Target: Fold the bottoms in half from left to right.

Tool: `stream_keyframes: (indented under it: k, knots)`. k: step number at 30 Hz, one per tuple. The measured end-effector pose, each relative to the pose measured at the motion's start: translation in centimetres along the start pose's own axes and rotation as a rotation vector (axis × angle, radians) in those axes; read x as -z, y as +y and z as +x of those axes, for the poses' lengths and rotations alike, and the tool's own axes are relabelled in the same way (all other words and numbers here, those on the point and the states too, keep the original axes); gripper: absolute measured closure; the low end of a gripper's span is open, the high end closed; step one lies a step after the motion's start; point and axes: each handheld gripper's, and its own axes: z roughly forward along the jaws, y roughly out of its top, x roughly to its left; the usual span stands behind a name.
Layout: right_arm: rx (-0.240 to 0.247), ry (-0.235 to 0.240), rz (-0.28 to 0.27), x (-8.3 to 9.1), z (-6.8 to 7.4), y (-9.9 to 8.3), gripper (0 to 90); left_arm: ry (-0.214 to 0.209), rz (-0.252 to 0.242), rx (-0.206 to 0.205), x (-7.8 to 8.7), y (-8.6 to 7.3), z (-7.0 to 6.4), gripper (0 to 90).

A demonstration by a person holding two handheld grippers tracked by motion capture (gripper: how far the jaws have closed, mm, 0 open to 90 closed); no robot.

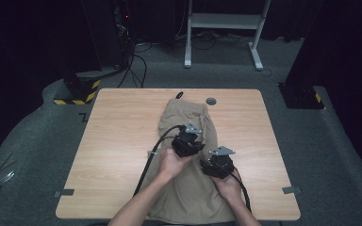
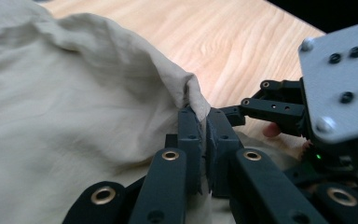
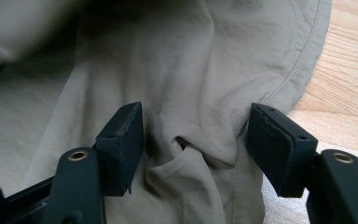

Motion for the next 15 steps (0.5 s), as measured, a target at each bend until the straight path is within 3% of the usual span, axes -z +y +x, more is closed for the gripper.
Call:
stream_keyframes:
  k: [3,6,13,15]
  knots:
    - [-0.001,0.001,-0.002,0.0,0.0,0.0,36.6,-0.004,0.081,0.003,-2.3,-0.8,0.2,85.4]
    - [0.002,-0.001,-0.003,0.0,0.0,0.0,36.5,0.004,0.106,0.011,-3.2,-1.6,0.3,82.0]
    - [0.002,0.000,-0.003,0.0,0.0,0.0,36.5,0.027,0.037,-0.013,-1.1,-1.9,-0.1,57.0]
    - [-0.001,0.000,-0.002,0.0,0.0,0.0,36.5,0.018,-0.018,0.020,0.8,-2.3,0.4,54.2]
